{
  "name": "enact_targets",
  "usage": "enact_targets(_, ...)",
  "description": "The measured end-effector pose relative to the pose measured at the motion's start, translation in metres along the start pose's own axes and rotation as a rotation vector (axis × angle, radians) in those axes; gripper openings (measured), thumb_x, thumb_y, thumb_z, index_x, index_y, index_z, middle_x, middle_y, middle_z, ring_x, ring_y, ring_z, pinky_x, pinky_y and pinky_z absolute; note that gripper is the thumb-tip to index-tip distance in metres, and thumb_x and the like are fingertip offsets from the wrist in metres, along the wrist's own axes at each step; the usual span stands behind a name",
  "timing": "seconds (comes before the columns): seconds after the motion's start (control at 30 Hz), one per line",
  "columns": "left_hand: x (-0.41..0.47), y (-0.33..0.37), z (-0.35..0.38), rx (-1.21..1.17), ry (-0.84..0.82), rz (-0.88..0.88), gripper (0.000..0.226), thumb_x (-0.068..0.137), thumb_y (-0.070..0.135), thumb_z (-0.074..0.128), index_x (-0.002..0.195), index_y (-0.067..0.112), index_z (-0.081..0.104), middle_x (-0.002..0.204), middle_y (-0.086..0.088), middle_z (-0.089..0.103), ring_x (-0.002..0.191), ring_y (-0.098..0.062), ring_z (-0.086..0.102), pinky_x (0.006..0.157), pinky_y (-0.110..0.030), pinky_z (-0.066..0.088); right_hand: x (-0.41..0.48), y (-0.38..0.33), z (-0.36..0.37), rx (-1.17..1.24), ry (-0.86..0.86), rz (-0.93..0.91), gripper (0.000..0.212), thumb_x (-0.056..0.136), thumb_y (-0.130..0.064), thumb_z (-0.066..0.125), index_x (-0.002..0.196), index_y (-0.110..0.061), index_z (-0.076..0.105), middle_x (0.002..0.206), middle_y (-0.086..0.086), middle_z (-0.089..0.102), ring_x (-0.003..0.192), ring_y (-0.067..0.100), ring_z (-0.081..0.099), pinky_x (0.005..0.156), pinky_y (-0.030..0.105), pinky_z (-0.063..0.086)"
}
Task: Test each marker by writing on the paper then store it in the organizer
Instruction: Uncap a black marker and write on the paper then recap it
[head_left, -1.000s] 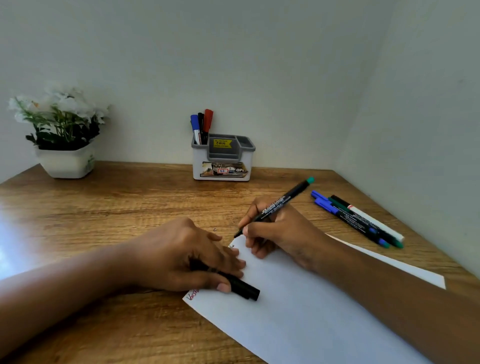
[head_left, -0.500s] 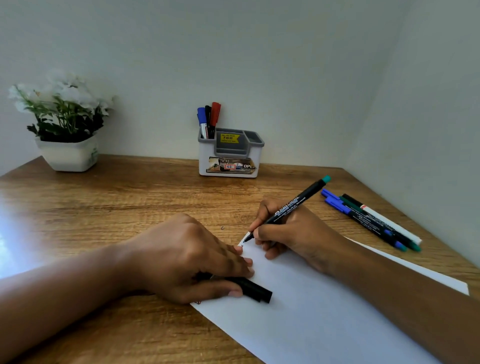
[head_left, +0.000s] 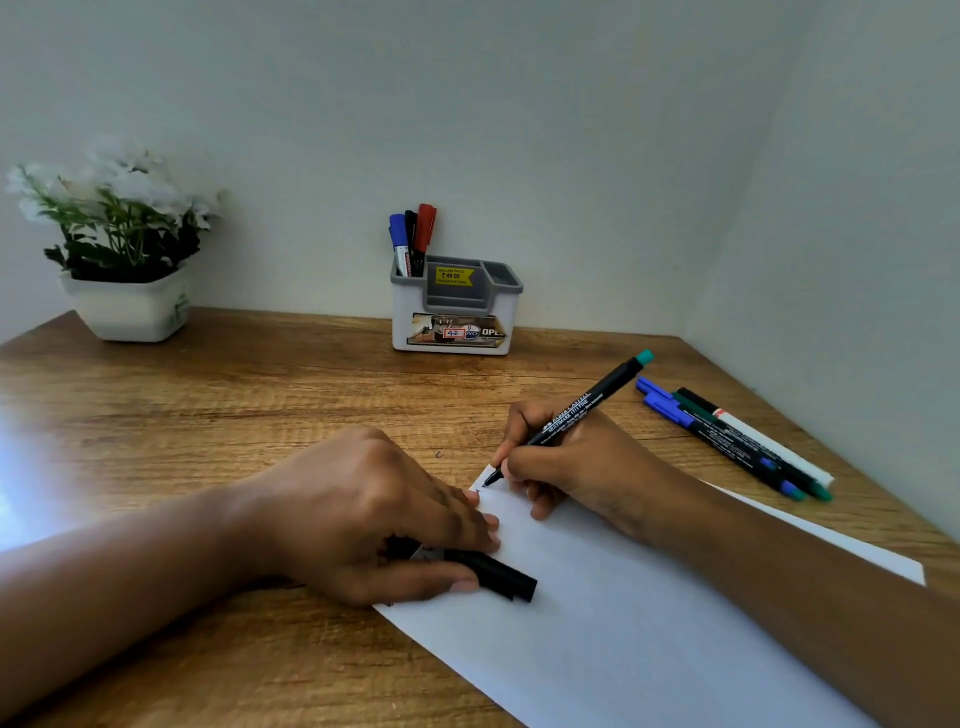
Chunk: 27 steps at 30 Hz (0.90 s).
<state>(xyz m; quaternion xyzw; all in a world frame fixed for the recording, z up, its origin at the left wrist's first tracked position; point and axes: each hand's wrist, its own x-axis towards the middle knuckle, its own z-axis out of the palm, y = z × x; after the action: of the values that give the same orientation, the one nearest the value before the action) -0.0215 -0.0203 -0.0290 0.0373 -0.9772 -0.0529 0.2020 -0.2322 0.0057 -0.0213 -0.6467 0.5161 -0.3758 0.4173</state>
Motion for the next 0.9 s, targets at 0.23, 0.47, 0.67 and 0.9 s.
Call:
enact_targets(0.23, 0.001, -0.001, 0.0, -0.017, 0.01, 0.004, 0.024, 0.089, 0.031, 0.068, 0.108, 0.017, 0.073, 0.109, 0.009, 0.072, 0.105, 0.002, 0.064, 0.08, -0.027, 0.058, -0.0001, -0.0002, 0.0012, 0.006, 0.003, 0.004, 0.002, 0.081, 0.002, 0.061, 0.082, 0.001, 0.061, 0.057, 0.003, 0.057, 0.051, 0.008, 0.053, 0.044, 0.02, 0.048)
enact_targets(0.47, 0.0013, -0.0009, 0.0002, -0.035, 0.014, 0.005, 0.023, 0.089, 0.03, 0.068, 0.106, 0.015, 0.074, 0.11, 0.008, 0.072, 0.106, 0.002, 0.064, 0.081, -0.027, 0.057, -0.0005, -0.0011, 0.0003, -0.002, -0.004, 0.005, 0.002, 0.08, 0.003, 0.061, 0.08, 0.002, 0.062, 0.056, 0.004, 0.058, 0.052, 0.011, 0.053, 0.044, 0.02, 0.049)
enact_targets(0.67, 0.0017, -0.0008, 0.0001, -0.04, 0.017, 0.003, 0.022, 0.088, 0.028, 0.07, 0.106, 0.015, 0.074, 0.108, 0.007, 0.072, 0.105, 0.001, 0.064, 0.081, -0.027, 0.058, 0.0007, -0.0029, -0.0017, 0.147, 0.041, 0.06, 0.008, 0.084, -0.003, 0.061, 0.077, -0.005, 0.063, 0.058, 0.006, 0.06, 0.048, 0.01, 0.054, 0.041, 0.021, 0.048)
enact_targets(0.9, 0.0015, -0.0011, -0.0001, -0.039, 0.011, -0.006, 0.024, 0.089, 0.031, 0.068, 0.107, 0.016, 0.073, 0.109, 0.008, 0.072, 0.106, 0.002, 0.064, 0.08, -0.027, 0.058, 0.0008, -0.0005, 0.0001, 0.045, 0.017, 0.045, 0.005, 0.082, 0.0, 0.061, 0.081, -0.002, 0.066, 0.061, 0.007, 0.059, 0.052, 0.009, 0.054, 0.046, 0.02, 0.051)
